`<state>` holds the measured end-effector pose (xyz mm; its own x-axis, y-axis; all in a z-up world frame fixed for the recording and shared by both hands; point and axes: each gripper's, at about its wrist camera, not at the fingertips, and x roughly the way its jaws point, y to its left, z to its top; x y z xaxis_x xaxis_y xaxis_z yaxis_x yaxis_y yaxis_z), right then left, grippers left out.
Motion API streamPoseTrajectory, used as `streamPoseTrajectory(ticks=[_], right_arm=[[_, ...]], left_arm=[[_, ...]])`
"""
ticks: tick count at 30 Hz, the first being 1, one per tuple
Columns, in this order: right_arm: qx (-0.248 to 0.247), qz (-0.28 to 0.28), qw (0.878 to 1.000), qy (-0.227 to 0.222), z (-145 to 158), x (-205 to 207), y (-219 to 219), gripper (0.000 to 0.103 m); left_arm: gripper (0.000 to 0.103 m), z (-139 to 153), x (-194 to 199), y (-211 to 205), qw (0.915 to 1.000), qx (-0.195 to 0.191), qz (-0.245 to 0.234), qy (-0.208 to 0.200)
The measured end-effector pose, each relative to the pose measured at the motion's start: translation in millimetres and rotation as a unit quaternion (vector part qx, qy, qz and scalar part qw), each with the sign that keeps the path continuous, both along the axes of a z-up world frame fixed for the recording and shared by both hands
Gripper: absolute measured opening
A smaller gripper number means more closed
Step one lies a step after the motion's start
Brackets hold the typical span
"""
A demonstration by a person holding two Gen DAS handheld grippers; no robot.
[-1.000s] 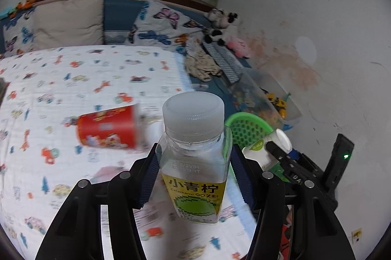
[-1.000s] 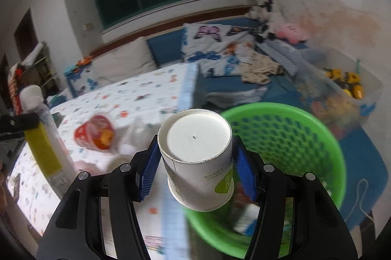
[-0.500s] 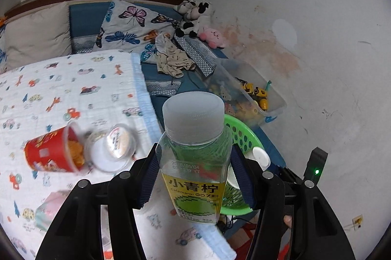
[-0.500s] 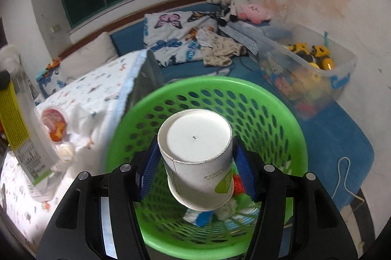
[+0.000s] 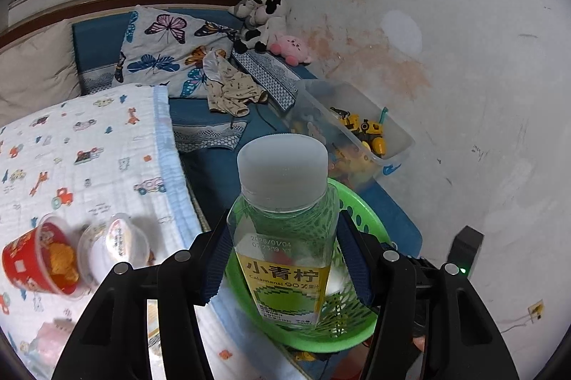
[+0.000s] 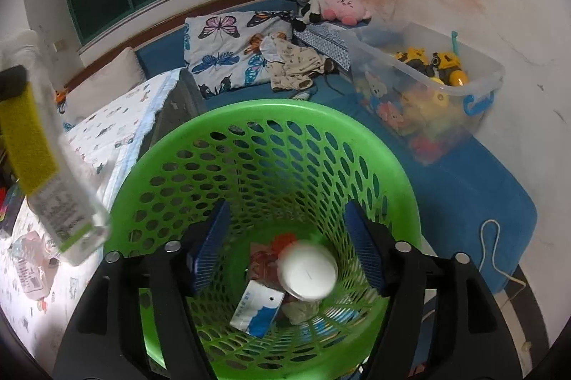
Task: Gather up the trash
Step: 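Carry the cup and bottle over the green basket and open both tools to drop them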
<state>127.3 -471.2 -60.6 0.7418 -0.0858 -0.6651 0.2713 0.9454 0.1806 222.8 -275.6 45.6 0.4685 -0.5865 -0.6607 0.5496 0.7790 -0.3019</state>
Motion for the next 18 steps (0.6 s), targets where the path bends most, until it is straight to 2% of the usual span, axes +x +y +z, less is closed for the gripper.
streamPoseTrajectory(ticks=[8, 18], right_arm=[[-0.001, 0.001, 1.000, -0.015, 7, -17, 0, 0.072], [0.006, 0.012, 0.999, -0.029, 13, -29, 8, 0.073]], left_arm=[[0.056, -23, 5, -31, 0.9995, 0.025, -0.017, -0.008], [0.057, -51, 7, -49, 0.9983, 0.049, -0.030, 0.009]])
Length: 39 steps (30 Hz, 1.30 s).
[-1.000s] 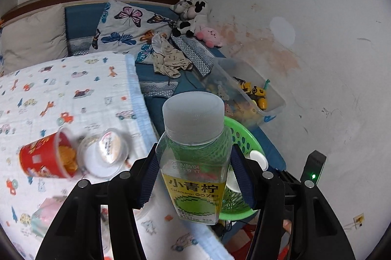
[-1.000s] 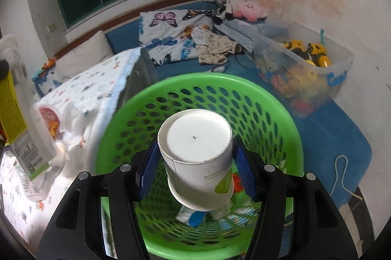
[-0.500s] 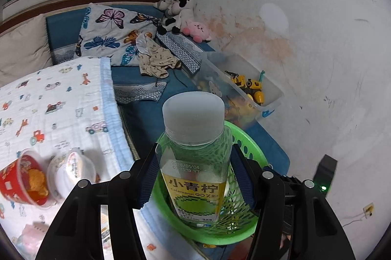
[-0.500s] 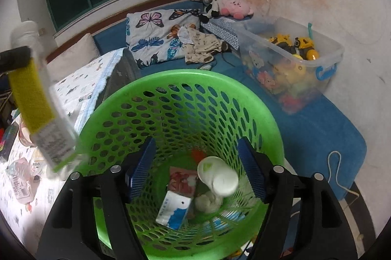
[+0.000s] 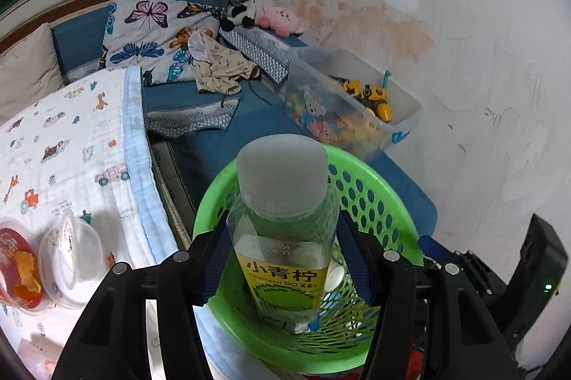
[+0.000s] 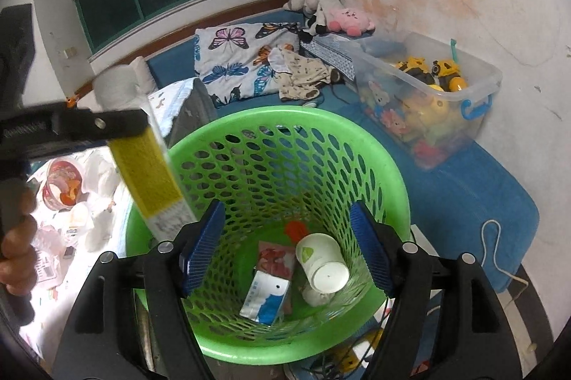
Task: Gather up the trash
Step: 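Carry the cup and bottle over the green basket and open both tools to drop them, then grasp the white printed plastic bag with the left tool while the right tool grasps the round labelled tub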
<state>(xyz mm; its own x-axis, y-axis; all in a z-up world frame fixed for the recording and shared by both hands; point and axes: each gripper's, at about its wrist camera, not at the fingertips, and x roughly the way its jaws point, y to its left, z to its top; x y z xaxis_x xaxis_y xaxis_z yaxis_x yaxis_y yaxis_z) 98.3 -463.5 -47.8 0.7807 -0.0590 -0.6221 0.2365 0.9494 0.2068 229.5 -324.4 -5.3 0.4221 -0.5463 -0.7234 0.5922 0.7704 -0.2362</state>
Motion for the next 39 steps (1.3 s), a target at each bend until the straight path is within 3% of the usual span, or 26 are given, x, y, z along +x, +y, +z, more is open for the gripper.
streamPoseTrajectory(ticks=[4, 15, 22, 27, 39], right_arm=[[-0.001, 0.005, 1.000, -0.004, 2, -2, 5, 0.074], [0.004, 0.030, 0.999, -0.023, 17, -13, 29, 0.079], [0.004, 0.062, 0.998, -0.028, 23, -12, 55, 0.080], [0.005, 0.089, 0.996, -0.028, 26, -9, 81, 0.082], [0.012, 0.151, 0.988, -0.028, 32, 10, 133, 0.086]], left_arm=[[0.064, 0, -3, 3, 1.0000, 0.000, -0.001, -0.003], [0.065, 11, -31, 53, 0.9997, -0.003, 0.013, -0.019], [0.068, 11, -48, 112, 0.9984, -0.002, 0.050, -0.028], [0.080, 13, -56, 159, 0.9948, 0.013, 0.089, -0.049], [0.093, -2, -63, 270, 0.9861, 0.015, 0.160, -0.040]])
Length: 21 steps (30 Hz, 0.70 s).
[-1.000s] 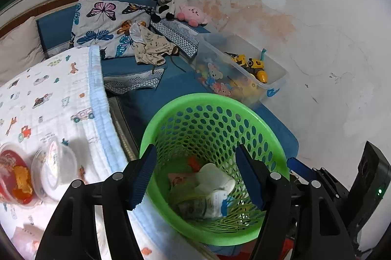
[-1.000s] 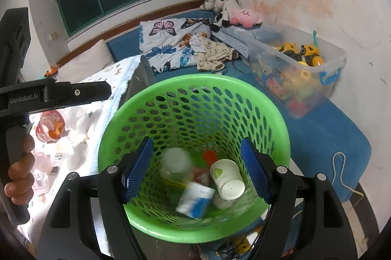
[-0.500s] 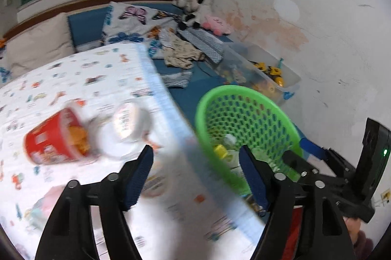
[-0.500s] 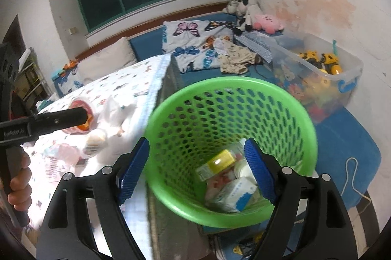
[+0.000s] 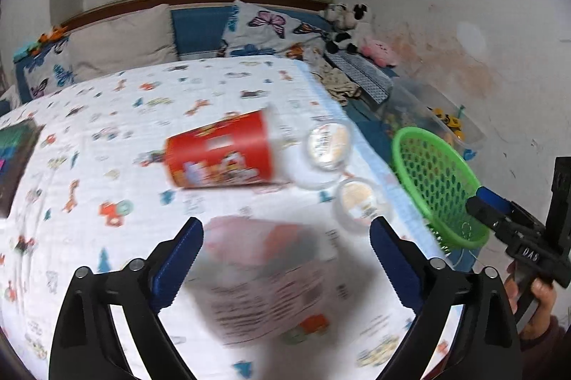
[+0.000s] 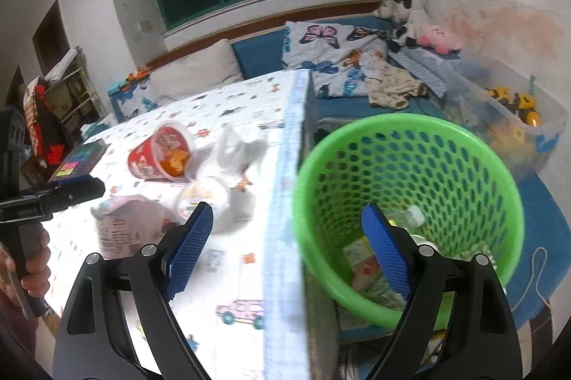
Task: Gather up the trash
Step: 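Grasp the white printed plastic bag with the left tool while the right tool grasps the round labelled tub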
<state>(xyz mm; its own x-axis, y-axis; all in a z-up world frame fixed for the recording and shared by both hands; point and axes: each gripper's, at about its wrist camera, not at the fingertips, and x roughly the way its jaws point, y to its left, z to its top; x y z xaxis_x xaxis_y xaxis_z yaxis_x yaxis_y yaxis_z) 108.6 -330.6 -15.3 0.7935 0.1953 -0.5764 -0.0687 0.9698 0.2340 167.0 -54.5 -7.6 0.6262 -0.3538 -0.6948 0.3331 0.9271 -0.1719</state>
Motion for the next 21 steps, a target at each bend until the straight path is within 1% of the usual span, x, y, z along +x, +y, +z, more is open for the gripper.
streamPoseTrajectory(ticks=[3, 5, 14, 17, 21], right_arm=[[-0.005, 0.015, 1.000, 0.003, 0, 6, 15, 0.086], [-0.010, 0.028, 1.000, 0.006, -1, 11, 27, 0.086], [-0.024, 0.061, 0.998, 0.019, -9, 27, 57, 0.087], [-0.029, 0.068, 0.997, 0.024, -12, 31, 65, 0.087], [-0.030, 0.075, 0.996, 0.031, -16, 36, 71, 0.087]], left_arm=[[0.094, -7, -2, 15, 1.0000, 0.001, 0.003, 0.004], [0.094, -15, -1, 22, 0.9998, 0.001, -0.004, 0.017], [0.094, -48, 7, 32, 0.9978, 0.008, -0.038, 0.054], [0.094, -52, 11, 34, 0.9975, 0.003, -0.041, 0.058], [0.094, -57, 12, 33, 0.9971, 0.002, -0.054, 0.053]])
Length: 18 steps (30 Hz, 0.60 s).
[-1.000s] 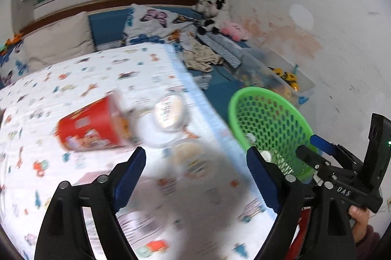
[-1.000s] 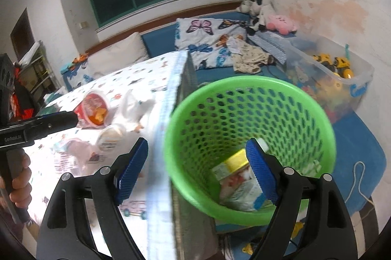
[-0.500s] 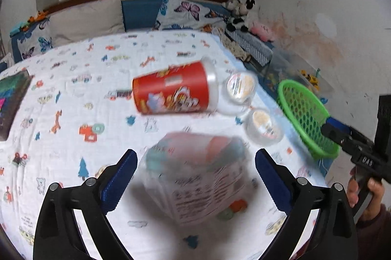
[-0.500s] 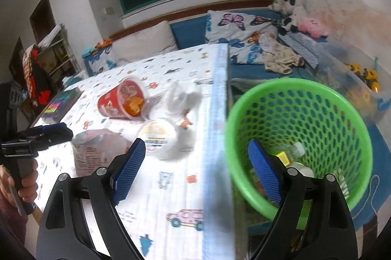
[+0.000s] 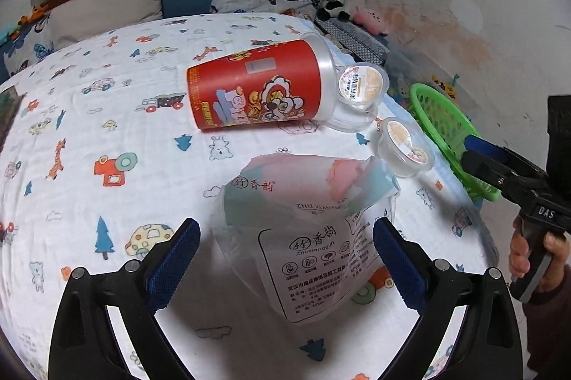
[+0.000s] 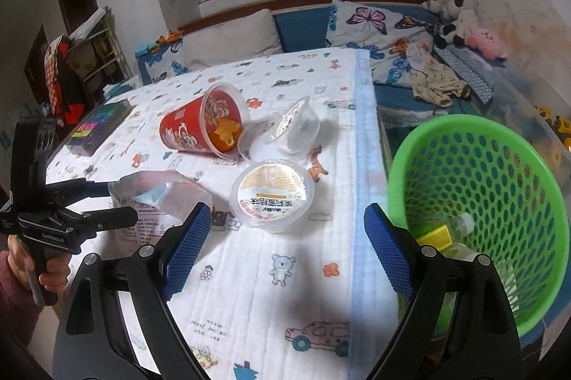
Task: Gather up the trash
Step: 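Grasp the white printed plastic bag with the left tool while the right tool grasps the round labelled tub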
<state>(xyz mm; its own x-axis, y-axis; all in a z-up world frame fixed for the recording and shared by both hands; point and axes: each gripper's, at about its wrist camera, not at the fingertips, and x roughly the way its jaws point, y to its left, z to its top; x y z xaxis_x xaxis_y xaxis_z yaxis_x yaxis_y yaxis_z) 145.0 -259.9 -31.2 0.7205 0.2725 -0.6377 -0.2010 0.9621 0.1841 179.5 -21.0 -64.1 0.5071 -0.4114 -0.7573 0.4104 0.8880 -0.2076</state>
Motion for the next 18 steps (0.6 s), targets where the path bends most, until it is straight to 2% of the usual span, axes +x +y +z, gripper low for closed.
streamPoseTrajectory(ticks=[2, 4, 5, 6, 13, 18], right_arm=[[-0.002, 0.004, 1.000, 0.003, -2, 3, 4, 0.087], [-0.004, 0.008, 1.000, 0.006, -4, 6, 6, 0.087], [-0.005, 0.009, 1.000, 0.008, -5, 8, 7, 0.087], [-0.006, 0.011, 1.000, 0.009, -6, 10, 9, 0.087], [-0.010, 0.021, 1.000, 0.018, -11, 16, 15, 0.087], [-0.013, 0.028, 0.999, 0.023, -16, 23, 20, 0.087]], left_arm=[[0.093, -2, 0, -1, 1.0000, 0.002, -0.007, -0.002], [0.084, -4, -1, -4, 0.9998, 0.007, -0.016, -0.007], [0.075, -5, -2, -6, 0.9997, 0.009, -0.021, -0.006], [0.073, -5, -2, -7, 0.9997, 0.008, -0.023, -0.004], [0.060, -3, -7, -6, 0.9993, 0.009, -0.030, -0.020], [0.047, 3, -12, -5, 0.9990, 0.003, -0.038, -0.025]])
